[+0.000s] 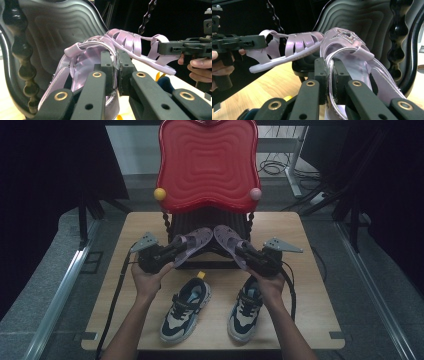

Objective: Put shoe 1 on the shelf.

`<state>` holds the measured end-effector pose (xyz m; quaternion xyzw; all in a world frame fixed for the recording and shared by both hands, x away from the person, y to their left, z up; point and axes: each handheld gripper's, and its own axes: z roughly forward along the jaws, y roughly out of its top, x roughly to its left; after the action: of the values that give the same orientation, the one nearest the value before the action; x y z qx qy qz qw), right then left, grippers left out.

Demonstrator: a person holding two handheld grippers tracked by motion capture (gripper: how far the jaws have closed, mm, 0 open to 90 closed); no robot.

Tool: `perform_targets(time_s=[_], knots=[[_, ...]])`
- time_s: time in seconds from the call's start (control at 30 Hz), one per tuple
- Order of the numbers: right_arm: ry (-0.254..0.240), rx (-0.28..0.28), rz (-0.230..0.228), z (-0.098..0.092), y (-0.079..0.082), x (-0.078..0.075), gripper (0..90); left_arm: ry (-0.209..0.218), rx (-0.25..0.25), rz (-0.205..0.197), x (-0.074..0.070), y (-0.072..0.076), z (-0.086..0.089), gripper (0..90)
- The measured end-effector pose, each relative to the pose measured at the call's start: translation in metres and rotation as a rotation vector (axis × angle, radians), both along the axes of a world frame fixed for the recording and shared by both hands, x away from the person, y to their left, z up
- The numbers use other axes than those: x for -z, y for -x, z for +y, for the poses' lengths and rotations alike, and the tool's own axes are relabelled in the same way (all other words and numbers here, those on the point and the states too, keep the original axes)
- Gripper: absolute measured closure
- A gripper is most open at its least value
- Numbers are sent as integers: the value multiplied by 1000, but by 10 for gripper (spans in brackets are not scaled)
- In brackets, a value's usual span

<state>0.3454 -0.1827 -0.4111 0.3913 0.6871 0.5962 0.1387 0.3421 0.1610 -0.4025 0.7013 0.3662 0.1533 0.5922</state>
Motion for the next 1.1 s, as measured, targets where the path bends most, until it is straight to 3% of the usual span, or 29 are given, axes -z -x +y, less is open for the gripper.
perform_targets(time_s=[0.73, 0.9, 1.1], knots=[[-7, 52, -19, 9, -16, -8, 837, 47, -77, -42, -6, -16, -6, 857], [-11, 63, -16, 11, -20, -5, 837, 43, -89, -51, -5, -19, -7, 857], [-2, 78, -29, 19, -24, -5, 837, -4, -104, -78, -7, -25, -16, 856]])
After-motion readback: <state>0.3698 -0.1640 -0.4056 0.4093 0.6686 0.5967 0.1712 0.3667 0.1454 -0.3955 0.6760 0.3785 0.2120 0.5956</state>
